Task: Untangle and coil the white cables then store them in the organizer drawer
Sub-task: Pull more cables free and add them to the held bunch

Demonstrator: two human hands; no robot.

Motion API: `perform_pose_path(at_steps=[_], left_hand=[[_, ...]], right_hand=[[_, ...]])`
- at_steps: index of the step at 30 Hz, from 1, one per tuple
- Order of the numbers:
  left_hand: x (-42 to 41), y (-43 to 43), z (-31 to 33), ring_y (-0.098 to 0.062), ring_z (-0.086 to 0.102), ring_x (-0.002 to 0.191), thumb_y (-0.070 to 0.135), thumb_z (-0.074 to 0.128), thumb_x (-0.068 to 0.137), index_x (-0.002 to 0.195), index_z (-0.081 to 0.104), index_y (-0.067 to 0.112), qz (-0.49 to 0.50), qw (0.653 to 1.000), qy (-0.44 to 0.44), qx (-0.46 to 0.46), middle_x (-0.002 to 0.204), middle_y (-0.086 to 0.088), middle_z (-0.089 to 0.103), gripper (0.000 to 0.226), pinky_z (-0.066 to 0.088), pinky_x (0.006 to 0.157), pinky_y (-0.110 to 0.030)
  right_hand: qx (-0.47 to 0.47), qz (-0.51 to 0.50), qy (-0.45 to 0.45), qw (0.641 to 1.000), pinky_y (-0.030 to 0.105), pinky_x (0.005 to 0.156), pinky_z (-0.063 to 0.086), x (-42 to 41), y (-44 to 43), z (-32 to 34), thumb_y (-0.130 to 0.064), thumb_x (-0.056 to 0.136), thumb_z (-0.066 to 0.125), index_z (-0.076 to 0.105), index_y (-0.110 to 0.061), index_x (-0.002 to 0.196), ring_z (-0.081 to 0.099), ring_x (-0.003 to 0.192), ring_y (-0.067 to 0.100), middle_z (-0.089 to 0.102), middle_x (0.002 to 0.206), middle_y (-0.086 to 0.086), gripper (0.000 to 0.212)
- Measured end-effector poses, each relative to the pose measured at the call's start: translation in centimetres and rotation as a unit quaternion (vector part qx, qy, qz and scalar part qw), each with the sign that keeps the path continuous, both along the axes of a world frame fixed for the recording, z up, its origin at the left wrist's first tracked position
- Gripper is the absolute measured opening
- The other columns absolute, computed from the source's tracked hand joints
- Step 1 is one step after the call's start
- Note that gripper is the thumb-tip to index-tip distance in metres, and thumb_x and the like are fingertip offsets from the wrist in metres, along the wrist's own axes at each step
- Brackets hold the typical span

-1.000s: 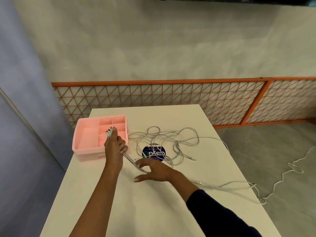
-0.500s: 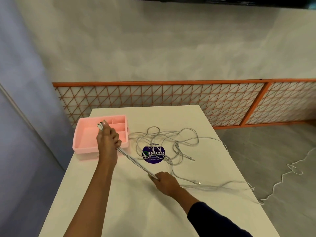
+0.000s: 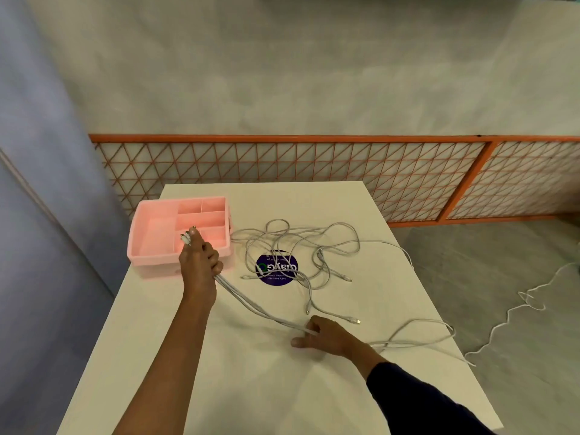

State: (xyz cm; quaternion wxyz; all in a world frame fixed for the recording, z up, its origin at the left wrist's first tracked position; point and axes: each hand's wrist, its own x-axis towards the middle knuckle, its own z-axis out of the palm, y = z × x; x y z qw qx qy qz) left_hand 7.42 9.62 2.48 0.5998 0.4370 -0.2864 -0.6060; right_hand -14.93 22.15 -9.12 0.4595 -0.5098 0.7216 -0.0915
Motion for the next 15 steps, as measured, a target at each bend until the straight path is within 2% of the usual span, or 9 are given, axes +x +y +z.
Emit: perform_pose_path(at_steps=[3,4,5,7,9,15], left_hand=[[0.3,0.2,-0.3,-0.002,0.016,0.037,0.039,0.04,0.102,0.065,0.032,0.023,-0.005,1.0,0.0,0.011,0.043,0.013,0.022,0.041,0.012,0.035,-0.016],[0.3,0.3,-0.4,-0.002,0.016,0.037,0.038,0.04,0.102,0.065,0.032,0.023,-0.007,1.0,0.0,0.012,0.042,0.013,0.022,0.041,0.013,0.035,-0.016],[0.3,0.4,-0.3,-0.002,0.016,0.037,0.037,0.04,0.103,0.064,0.032,0.022,-0.012,1.0,0.0,0.013,0.042,0.013,0.022,0.042,0.013,0.035,-0.016],[0.3,0.5,-0.2,-0.002,0.016,0.036,0.037,0.039,0.103,0.064,0.033,0.022,-0.021,1.0,0.003,0.014,0.043,0.013,0.023,0.042,0.013,0.034,-0.016],[0.5,0.6,-0.1,-0.002,0.016,0.036,0.036,0.038,0.103,0.065,0.034,0.02,-0.028,0.999,0.009,0.013,0.043,0.012,0.024,0.042,0.014,0.033,-0.016],[1.1,0.6,0.1,-0.003,0.019,0.034,0.038,0.037,0.103,0.067,0.036,0.018,-0.023,1.0,0.01,0.018,0.044,0.011,0.027,0.041,0.016,0.032,-0.016]], right_hand=[[-0.057,-0.103,-0.039,0.992,0.025,0.073,0.042,0.1,-1.2,0.0,-0.068,0.081,0.054,0.055,-0.017,0.077,0.055,0.079,0.012,0.059,0.082,-0.004,0.051],[-0.075,-0.131,-0.001,0.989,0.031,0.081,0.045,-0.2,-1.6,-0.3,-0.066,0.085,0.05,0.06,-0.014,0.084,0.059,0.089,0.018,0.063,0.09,0.001,0.053],[-0.087,-0.14,0.077,0.983,0.034,0.087,0.044,-0.6,-1.9,-0.7,-0.06,0.088,0.049,0.062,-0.012,0.094,0.058,0.1,0.024,0.063,0.102,0.005,0.05],[-0.079,-0.143,0.222,0.961,0.036,0.093,0.039,-1.8,-2.0,-1.7,-0.032,0.093,0.051,0.055,-0.014,0.116,0.047,0.114,0.028,0.051,0.119,0.008,0.03],[-0.041,-0.168,0.278,0.945,0.037,0.097,0.036,-2.9,-1.6,-2.3,-0.008,0.089,0.047,0.047,-0.015,0.125,0.041,0.116,0.027,0.043,0.124,0.008,0.037],[0.015,-0.181,0.324,0.928,0.039,0.099,0.034,-4.1,-2.0,-3.8,-0.009,0.093,0.04,0.049,-0.014,0.125,0.04,0.117,0.027,0.045,0.126,0.007,0.033]])
